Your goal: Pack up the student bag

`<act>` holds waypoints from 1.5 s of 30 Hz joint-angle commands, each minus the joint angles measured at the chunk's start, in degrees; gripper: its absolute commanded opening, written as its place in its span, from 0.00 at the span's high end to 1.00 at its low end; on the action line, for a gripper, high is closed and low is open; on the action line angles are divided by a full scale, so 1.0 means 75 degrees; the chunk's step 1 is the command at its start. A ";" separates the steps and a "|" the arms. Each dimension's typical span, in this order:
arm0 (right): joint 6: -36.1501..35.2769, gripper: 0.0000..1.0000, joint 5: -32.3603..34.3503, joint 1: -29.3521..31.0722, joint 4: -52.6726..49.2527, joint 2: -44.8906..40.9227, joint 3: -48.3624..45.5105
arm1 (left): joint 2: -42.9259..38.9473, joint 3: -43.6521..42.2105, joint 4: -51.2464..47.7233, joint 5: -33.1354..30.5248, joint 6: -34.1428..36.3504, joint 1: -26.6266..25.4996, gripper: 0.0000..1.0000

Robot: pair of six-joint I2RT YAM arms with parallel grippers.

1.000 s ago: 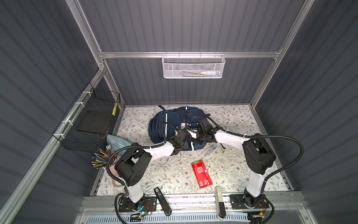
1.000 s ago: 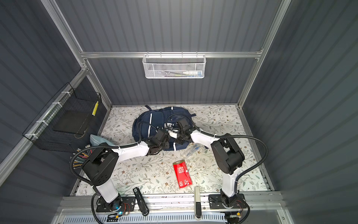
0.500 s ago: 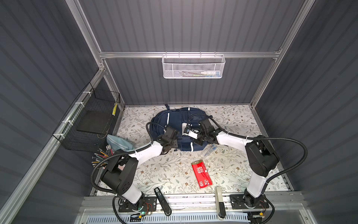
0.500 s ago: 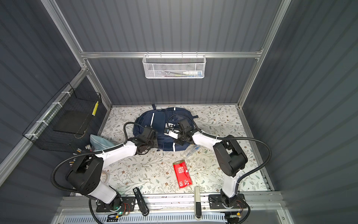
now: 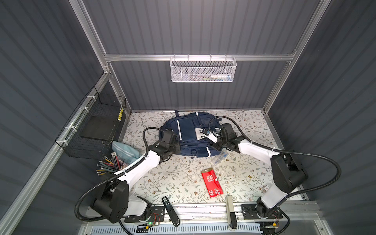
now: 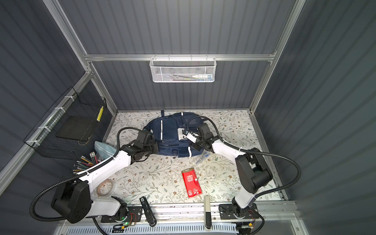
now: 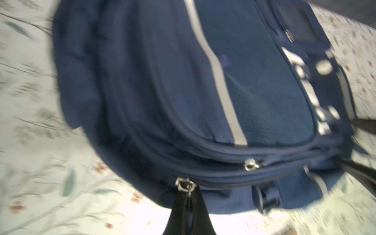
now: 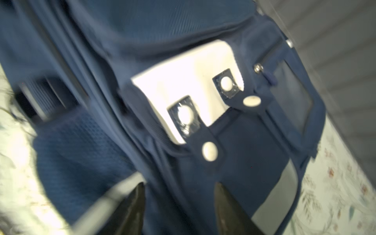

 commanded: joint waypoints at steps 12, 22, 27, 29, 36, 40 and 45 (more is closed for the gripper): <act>0.0181 0.44 0.0885 0.1909 0.1240 0.1348 0.1090 | -0.0757 0.0509 -0.0291 0.1403 -0.0785 -0.0247 1.00; -0.0625 1.00 0.0034 0.1835 0.1145 0.0594 0.0019 | -0.0145 0.0146 -0.0160 0.1291 -0.0347 0.1362 1.00; -0.0518 1.00 -0.0569 0.1432 0.0890 0.0067 -0.0276 | 0.0729 0.0761 -0.0114 0.0530 0.0348 0.2491 1.00; -0.0546 1.00 -0.0681 0.1266 0.0996 -0.0063 -0.0421 | 0.0978 0.1009 0.0060 0.0647 0.0357 0.2845 1.00; -0.0485 1.00 -0.0547 0.0555 0.1236 0.0044 -0.0521 | 0.1089 0.1225 0.0519 0.1711 0.0502 0.3334 1.00; -0.0590 1.00 0.0320 0.0551 0.1845 0.0454 -0.0461 | 0.0475 0.0624 0.0325 0.1946 0.0288 0.2547 1.00; -0.0708 0.74 0.1072 0.0501 0.2013 0.0949 -0.0012 | -0.0515 -0.0304 0.0507 0.2341 -0.0634 0.1395 1.00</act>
